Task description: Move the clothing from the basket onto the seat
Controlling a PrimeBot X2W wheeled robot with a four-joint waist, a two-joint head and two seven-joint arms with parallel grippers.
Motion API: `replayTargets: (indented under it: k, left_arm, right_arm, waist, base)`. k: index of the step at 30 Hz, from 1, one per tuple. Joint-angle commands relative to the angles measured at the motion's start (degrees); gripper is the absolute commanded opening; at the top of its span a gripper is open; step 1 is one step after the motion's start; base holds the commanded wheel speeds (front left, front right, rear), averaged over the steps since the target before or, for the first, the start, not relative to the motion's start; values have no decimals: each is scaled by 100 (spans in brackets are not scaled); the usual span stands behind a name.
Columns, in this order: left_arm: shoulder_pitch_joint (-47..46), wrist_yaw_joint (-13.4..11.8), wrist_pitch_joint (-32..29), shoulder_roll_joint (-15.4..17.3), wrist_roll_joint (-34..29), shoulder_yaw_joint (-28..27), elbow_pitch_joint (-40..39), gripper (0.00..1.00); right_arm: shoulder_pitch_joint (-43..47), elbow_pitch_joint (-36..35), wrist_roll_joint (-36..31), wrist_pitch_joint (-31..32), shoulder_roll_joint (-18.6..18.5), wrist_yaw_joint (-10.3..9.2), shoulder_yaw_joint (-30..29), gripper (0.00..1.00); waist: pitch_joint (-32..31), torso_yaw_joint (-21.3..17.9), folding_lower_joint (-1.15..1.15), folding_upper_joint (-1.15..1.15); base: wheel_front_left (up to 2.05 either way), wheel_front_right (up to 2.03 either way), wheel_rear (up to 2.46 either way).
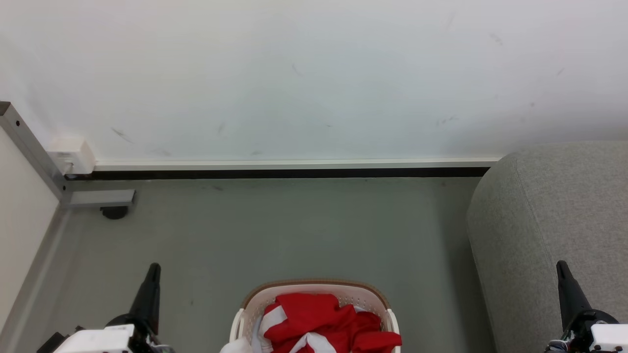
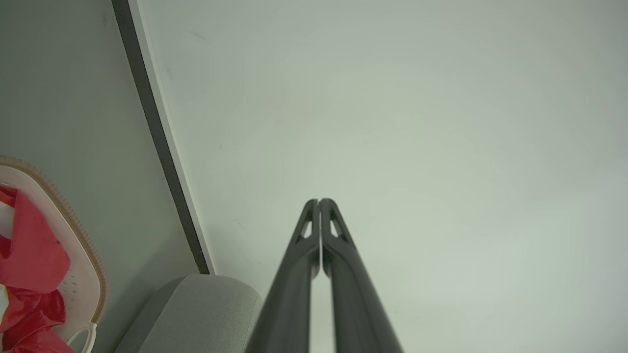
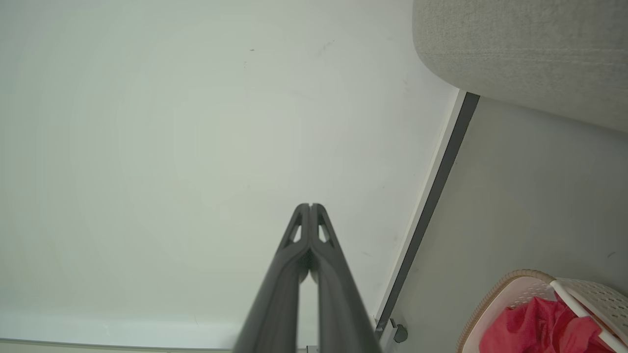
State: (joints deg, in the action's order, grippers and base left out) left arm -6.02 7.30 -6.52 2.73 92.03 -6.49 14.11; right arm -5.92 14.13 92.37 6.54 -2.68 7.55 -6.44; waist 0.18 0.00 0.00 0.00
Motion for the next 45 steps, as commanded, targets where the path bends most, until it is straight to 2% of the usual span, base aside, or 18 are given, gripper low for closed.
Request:
replayTargets:
  k: [1, 19, 20, 22, 23, 24, 28, 33, 45]
  left_arm:
    - [-50, 40, -21, 29, 74, -12, -15, 0]
    - [-50, 40, -21, 29, 74, -12, -15, 0]
    - [0, 0, 2, 0, -1, 1, 0, 100]
    - [67, -12, 12, -23, -10, 13, 86, 100]
    - [120, -16, 12, -39, -10, 20, 138, 0]
    - [153, -22, 23, -50, -15, 34, 174, 100]
    - [172, -19, 143, -45, -97, 118, 156, 100]
    - [193, -16, 288, -40, -342, 186, 132, 100]
    - [266, -127, 599, -27, -1781, 336, 2, 100]
  right_arm:
    - [-70, -21, 10, 16, -41, -13, -16, 0]
    - [-70, -22, 10, 16, -41, -13, -16, 0]
    - [1, -1, 0, -2, 0, 0, 0, 100]
    - [61, 86, -2, -11, 33, 0, 10, 100]
    - [112, 133, -2, -12, 56, 0, 17, 0]
    - [152, 162, -5, -22, 70, 0, 25, 100]
    - [200, 88, -143, -144, 63, 0, 60, 100]
    - [250, -35, -648, -288, 49, -1, 104, 100]
    - [359, -302, -2211, -598, -23, -2, 305, 100]
  waist:
    - [0, 0, 0, 0]
    - [0, 0, 0, 0]
    - [0, 0, 0, 0]
    - [1, 0, 0, 0]
    - [1, 0, 0, 0]
    - [2, 0, 0, 0]
    - [4, 6, 0, 0]
    - [12, 14, 0, 0]
    - [16, 42, 0, 0]
  base:
    - [0, 0, 0]
    - [0, 0, 0]
    - [0, 0, 0]
    - [0, 0, 0]
    - [0, 0, 0]
    - [0, 0, 0]
    - [0, 0, 0]
    - [0, 0, 0]
    - [0, 0, 0]
